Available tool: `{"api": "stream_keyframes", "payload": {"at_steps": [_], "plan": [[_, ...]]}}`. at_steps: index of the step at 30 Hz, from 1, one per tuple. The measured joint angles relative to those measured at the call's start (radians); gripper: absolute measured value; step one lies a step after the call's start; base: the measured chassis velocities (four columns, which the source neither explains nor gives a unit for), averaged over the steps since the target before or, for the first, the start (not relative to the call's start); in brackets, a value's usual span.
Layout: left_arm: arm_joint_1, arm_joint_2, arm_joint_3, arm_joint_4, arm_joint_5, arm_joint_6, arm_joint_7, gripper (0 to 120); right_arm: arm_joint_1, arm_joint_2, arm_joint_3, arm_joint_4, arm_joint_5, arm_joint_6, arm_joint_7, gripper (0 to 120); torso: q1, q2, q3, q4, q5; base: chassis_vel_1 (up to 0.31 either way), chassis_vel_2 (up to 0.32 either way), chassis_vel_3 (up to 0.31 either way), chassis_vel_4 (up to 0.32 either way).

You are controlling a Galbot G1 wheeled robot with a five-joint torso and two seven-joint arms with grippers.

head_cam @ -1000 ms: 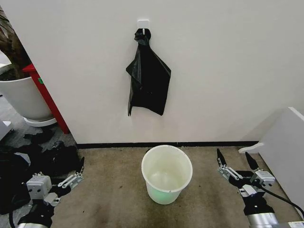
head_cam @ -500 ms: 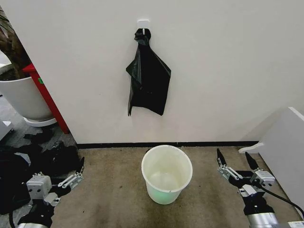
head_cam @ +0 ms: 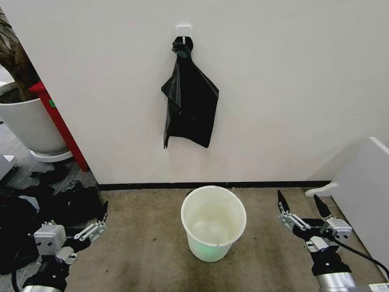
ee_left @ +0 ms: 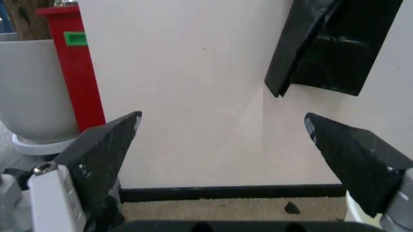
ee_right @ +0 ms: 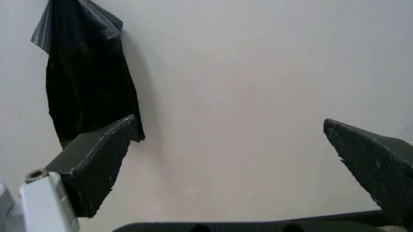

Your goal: Place the garbage bag over the trash bin.

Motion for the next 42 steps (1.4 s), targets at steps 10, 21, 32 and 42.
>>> {"api": "stream_keyframes", "payload": {"at_steps": [10, 21, 32, 42], "plan": [[0.0, 0.0, 0.0, 0.0, 0.0, 0.0, 0.0, 100, 0.0, 0.0, 0.0, 0.0, 0.0, 0.0, 0.0, 100, 0.0, 0.0, 0.0, 0.0, 0.0, 0.0, 0.0, 0.0, 0.0], [0.0, 0.0, 0.0, 0.0, 0.0, 0.0, 0.0, 100, 0.0, 0.0, 0.0, 0.0, 0.0, 0.0, 0.0, 100, 0.0, 0.0, 0.0, 0.0, 0.0, 0.0, 0.0, 0.0, 0.0], [0.0, 0.0, 0.0, 0.0, 0.0, 0.0, 0.0, 100, 0.0, 0.0, 0.0, 0.0, 0.0, 0.0, 0.0, 100, 0.0, 0.0, 0.0, 0.0, 0.0, 0.0, 0.0, 0.0, 0.0], [0.0, 0.0, 0.0, 0.0, 0.0, 0.0, 0.0, 100, 0.0, 0.0, 0.0, 0.0, 0.0, 0.0, 0.0, 100, 0.0, 0.0, 0.0, 0.0, 0.0, 0.0, 0.0, 0.0, 0.0]]}}
